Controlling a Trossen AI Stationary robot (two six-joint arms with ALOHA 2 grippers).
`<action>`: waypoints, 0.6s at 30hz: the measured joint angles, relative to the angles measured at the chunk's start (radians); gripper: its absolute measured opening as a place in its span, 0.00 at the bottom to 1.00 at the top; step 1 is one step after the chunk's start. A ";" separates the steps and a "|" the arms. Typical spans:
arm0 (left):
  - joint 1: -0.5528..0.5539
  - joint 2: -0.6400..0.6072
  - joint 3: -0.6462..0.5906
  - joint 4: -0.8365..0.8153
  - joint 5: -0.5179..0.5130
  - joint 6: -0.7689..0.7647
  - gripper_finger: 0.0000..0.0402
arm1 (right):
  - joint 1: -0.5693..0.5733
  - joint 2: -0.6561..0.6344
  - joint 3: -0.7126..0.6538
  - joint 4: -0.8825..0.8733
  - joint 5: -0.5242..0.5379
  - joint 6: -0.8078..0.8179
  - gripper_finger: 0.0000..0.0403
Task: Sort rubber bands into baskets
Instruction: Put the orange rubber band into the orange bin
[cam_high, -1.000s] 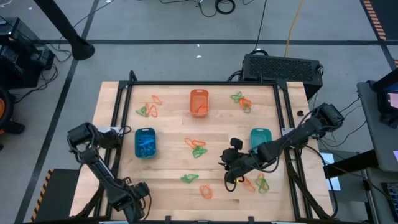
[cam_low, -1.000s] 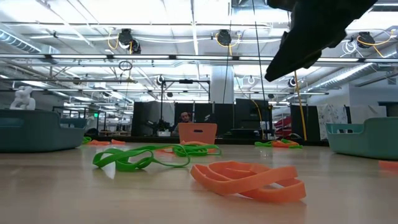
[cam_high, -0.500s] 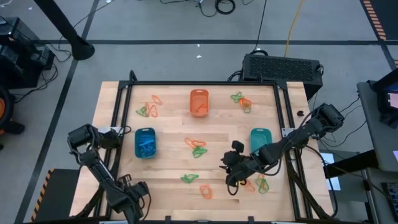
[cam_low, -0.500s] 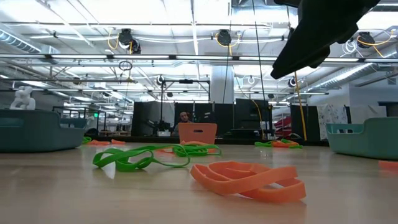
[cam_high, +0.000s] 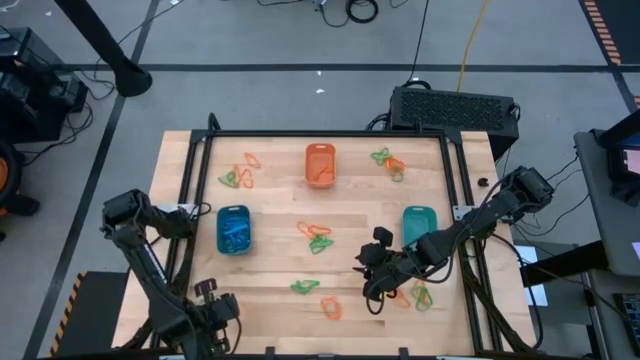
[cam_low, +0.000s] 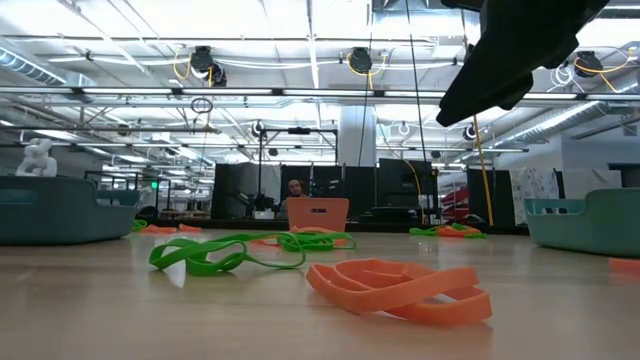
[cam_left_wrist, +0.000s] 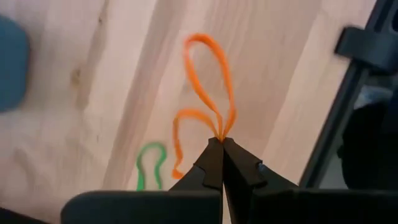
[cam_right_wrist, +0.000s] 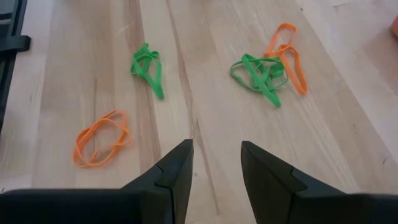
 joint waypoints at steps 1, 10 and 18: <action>0.000 0.001 0.000 0.000 -0.013 0.002 0.00 | 0.000 0.000 0.000 0.000 0.000 0.000 0.32; 0.001 0.002 -0.010 0.037 -0.010 -0.012 0.00 | 0.005 0.038 0.000 0.128 0.020 -0.028 0.32; -0.012 0.051 -0.013 0.001 0.166 -0.104 0.00 | 0.004 0.108 0.000 0.197 -0.020 -0.088 0.32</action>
